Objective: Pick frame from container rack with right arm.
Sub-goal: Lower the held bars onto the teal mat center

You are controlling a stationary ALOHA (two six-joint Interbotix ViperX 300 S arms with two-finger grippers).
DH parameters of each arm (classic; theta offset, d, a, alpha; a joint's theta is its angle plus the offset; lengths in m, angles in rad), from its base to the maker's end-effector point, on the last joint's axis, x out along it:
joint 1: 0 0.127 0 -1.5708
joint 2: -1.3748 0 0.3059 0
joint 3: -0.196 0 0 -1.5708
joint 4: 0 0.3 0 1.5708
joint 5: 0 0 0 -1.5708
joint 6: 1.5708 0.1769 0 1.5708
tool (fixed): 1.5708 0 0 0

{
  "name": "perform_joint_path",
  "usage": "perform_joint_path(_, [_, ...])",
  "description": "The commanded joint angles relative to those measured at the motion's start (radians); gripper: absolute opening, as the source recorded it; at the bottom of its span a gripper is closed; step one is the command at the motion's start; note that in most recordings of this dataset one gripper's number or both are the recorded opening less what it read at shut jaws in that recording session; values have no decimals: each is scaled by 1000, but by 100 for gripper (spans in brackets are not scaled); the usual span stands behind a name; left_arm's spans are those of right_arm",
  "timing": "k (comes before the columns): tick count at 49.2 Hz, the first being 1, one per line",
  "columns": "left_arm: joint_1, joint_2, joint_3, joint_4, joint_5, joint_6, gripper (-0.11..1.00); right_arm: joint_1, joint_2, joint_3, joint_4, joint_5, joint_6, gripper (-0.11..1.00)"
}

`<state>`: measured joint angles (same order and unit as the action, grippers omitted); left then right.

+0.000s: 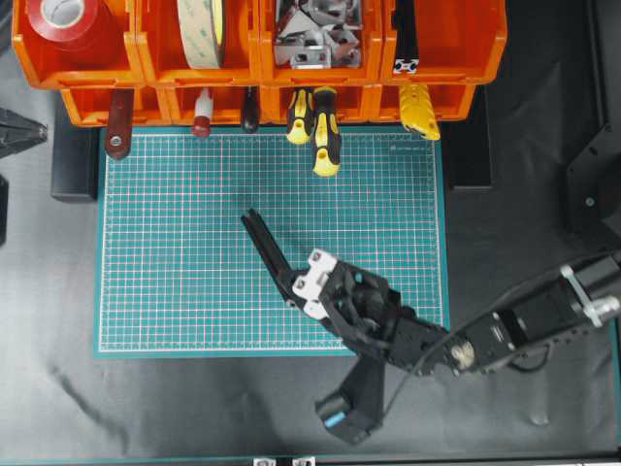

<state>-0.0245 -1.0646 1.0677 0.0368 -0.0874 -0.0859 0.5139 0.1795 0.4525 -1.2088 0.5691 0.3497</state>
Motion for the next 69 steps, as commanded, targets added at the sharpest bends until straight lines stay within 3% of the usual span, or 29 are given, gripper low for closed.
perform_joint_path(1, [-2,9,-32,2,-3,-2,0,-17,-29,-6,-5,-32,5,26])
perform_joint_path(33, [-2,6,-32,3,0,-5,0,-29,-9,14,132,-109,11,27])
perform_joint_path(36, [-2,6,-32,3,-2,-5,0,-29,-8,15,146,-110,11,33])
perform_joint_path(43, [-2,6,-32,3,-2,-5,0,-29,-3,18,178,-110,11,66])
perform_joint_path(48, [-2,6,-32,3,2,-5,0,-29,0,21,204,-112,11,81])
perform_joint_path(69, [-2,8,-31,2,14,-5,0,-29,3,55,380,-172,11,84])
